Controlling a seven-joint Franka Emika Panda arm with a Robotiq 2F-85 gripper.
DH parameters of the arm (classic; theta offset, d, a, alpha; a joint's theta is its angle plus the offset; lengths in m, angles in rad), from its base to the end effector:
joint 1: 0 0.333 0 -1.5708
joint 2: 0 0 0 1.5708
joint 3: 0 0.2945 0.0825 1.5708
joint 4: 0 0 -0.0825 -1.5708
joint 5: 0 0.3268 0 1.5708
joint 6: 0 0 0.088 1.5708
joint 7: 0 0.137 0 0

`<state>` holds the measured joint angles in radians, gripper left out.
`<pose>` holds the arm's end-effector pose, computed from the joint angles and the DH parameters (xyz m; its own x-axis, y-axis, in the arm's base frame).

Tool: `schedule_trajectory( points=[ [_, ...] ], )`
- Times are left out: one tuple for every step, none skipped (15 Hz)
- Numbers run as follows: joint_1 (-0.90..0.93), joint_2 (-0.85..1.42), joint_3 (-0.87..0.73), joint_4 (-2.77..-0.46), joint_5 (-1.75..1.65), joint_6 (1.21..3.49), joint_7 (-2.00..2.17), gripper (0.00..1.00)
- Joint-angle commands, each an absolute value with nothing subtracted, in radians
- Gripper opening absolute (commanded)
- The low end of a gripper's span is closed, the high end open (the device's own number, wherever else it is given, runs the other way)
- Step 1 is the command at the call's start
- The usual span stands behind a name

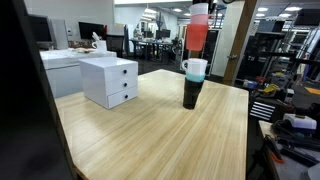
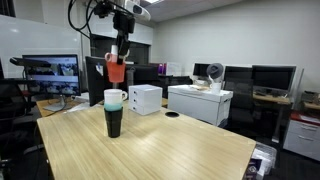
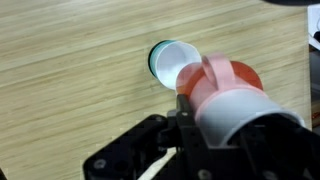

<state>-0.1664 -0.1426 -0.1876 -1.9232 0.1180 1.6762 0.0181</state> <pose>0.4264 -0.1456 0.5035 0.9231 -0.3684 -0.1102 -0.3814 -0.9138 -0.1394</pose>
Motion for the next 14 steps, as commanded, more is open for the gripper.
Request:
schedule_trajectory(
  points=[
    [-0.167, -0.192, -0.187, -1.986, 0.117, 1.663, -0.021, 0.06],
    [-0.167, -0.192, -0.188, -1.994, 0.117, 1.663, -0.022, 0.06],
    [-0.167, -0.193, -0.188, -2.002, 0.117, 1.663, -0.020, 0.06],
    [-0.167, -0.191, -0.187, -2.009, 0.115, 1.666, -0.018, 0.06],
    [-0.168, -0.187, -0.187, -2.014, 0.114, 1.667, -0.016, 0.06],
    [-0.168, -0.185, -0.186, -2.019, 0.109, 1.673, -0.011, 0.06],
    [-0.168, -0.183, -0.186, -2.021, 0.108, 1.679, -0.009, 0.06],
    [-0.168, -0.181, -0.185, -2.024, 0.103, 1.684, -0.005, 0.06],
    [-0.169, -0.178, -0.185, -2.023, 0.101, 1.689, -0.003, 0.06],
    [-0.169, -0.174, -0.186, -2.020, 0.100, 1.690, -0.003, 0.06],
    [-0.170, -0.169, -0.187, -2.017, 0.101, 1.690, -0.004, 0.05],
    [-0.170, -0.167, -0.188, -2.015, 0.100, 1.689, -0.003, 0.06],
    [-0.171, -0.164, -0.189, -2.014, 0.100, 1.689, -0.003, 0.06],
    [-0.171, -0.161, -0.189, -2.014, 0.101, 1.689, -0.003, 0.06]
  ],
)
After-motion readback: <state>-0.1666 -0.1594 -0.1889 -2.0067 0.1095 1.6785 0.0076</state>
